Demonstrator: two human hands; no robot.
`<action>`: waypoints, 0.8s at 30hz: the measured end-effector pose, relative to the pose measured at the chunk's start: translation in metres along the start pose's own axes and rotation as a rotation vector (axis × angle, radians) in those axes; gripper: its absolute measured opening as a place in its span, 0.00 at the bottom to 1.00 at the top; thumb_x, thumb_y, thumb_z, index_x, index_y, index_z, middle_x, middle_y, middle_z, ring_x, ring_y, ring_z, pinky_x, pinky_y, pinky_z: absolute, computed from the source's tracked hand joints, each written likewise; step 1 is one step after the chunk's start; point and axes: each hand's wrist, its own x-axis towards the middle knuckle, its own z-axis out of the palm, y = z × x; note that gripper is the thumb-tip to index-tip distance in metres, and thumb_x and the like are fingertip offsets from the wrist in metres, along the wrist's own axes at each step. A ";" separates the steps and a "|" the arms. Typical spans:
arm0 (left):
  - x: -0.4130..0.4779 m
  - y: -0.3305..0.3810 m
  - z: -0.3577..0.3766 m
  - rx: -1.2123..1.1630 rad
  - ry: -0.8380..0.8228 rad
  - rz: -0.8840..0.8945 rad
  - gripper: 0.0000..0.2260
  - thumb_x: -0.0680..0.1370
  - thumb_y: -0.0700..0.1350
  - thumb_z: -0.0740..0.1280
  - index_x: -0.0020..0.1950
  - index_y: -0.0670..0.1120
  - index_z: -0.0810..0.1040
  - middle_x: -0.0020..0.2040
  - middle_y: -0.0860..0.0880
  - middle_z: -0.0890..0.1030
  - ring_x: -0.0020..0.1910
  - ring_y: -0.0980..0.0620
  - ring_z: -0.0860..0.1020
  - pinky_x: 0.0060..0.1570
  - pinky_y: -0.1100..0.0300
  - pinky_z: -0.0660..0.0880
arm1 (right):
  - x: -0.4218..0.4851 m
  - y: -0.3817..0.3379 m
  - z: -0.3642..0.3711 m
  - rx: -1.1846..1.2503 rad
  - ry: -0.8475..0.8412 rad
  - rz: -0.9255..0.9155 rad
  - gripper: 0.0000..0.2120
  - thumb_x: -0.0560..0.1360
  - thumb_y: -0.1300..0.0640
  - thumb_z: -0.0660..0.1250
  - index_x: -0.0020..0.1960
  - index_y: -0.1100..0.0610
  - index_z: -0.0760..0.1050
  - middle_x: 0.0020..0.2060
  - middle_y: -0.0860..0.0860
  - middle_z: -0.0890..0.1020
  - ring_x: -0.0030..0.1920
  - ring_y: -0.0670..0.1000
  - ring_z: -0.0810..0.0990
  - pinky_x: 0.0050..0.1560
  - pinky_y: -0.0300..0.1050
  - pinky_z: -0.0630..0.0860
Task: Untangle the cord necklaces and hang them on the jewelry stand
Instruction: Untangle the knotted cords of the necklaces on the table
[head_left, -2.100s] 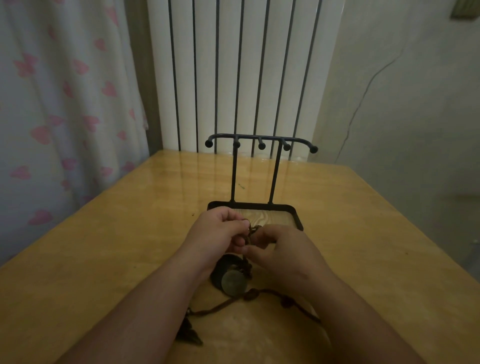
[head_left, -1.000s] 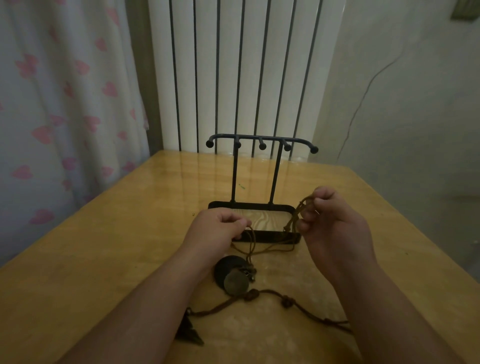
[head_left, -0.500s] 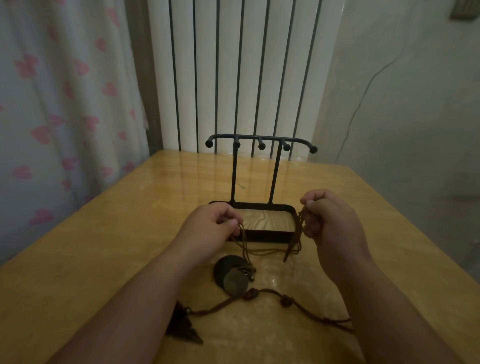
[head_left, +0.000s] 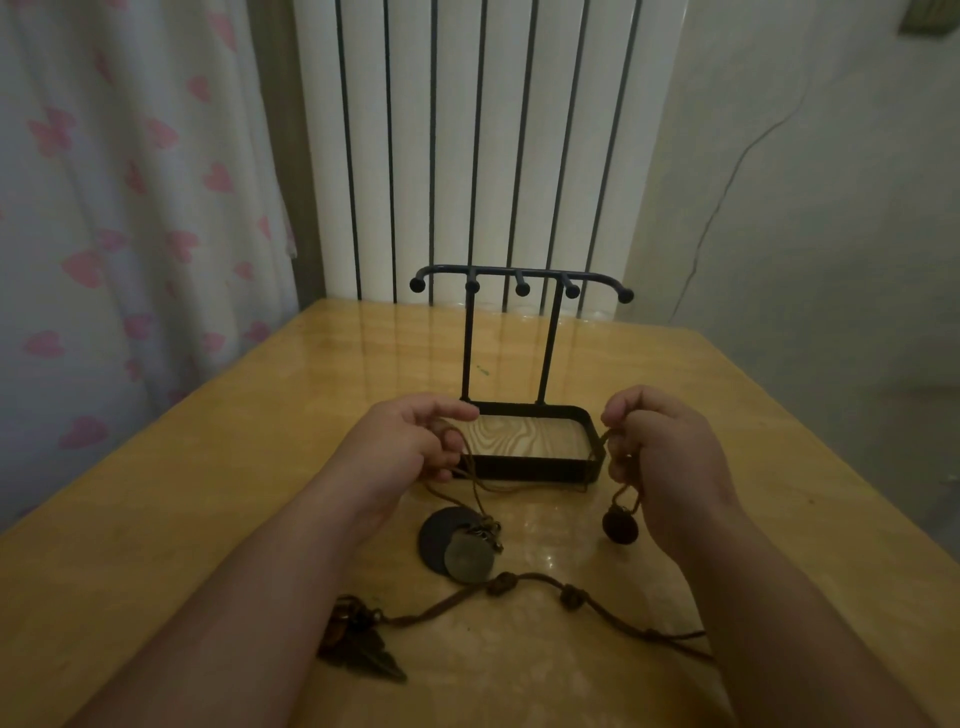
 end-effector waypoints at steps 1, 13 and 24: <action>0.000 0.000 -0.001 -0.006 -0.017 0.005 0.25 0.71 0.23 0.57 0.54 0.45 0.83 0.39 0.45 0.81 0.41 0.48 0.79 0.39 0.57 0.76 | 0.001 0.001 0.000 -0.022 -0.003 0.018 0.13 0.71 0.71 0.54 0.40 0.61 0.76 0.32 0.55 0.72 0.32 0.51 0.69 0.30 0.44 0.66; -0.002 0.016 0.000 0.099 -0.053 -0.057 0.21 0.79 0.31 0.56 0.69 0.45 0.75 0.58 0.40 0.82 0.50 0.45 0.78 0.44 0.56 0.75 | 0.006 -0.001 -0.004 0.292 -0.048 0.220 0.19 0.81 0.47 0.54 0.53 0.58 0.78 0.40 0.56 0.85 0.30 0.49 0.70 0.30 0.44 0.63; -0.009 0.001 0.018 0.600 0.161 0.348 0.21 0.77 0.42 0.66 0.68 0.55 0.74 0.61 0.57 0.75 0.62 0.57 0.71 0.60 0.59 0.71 | -0.001 -0.005 -0.003 0.486 -0.249 0.202 0.20 0.69 0.72 0.51 0.57 0.61 0.72 0.49 0.61 0.85 0.35 0.51 0.72 0.33 0.43 0.63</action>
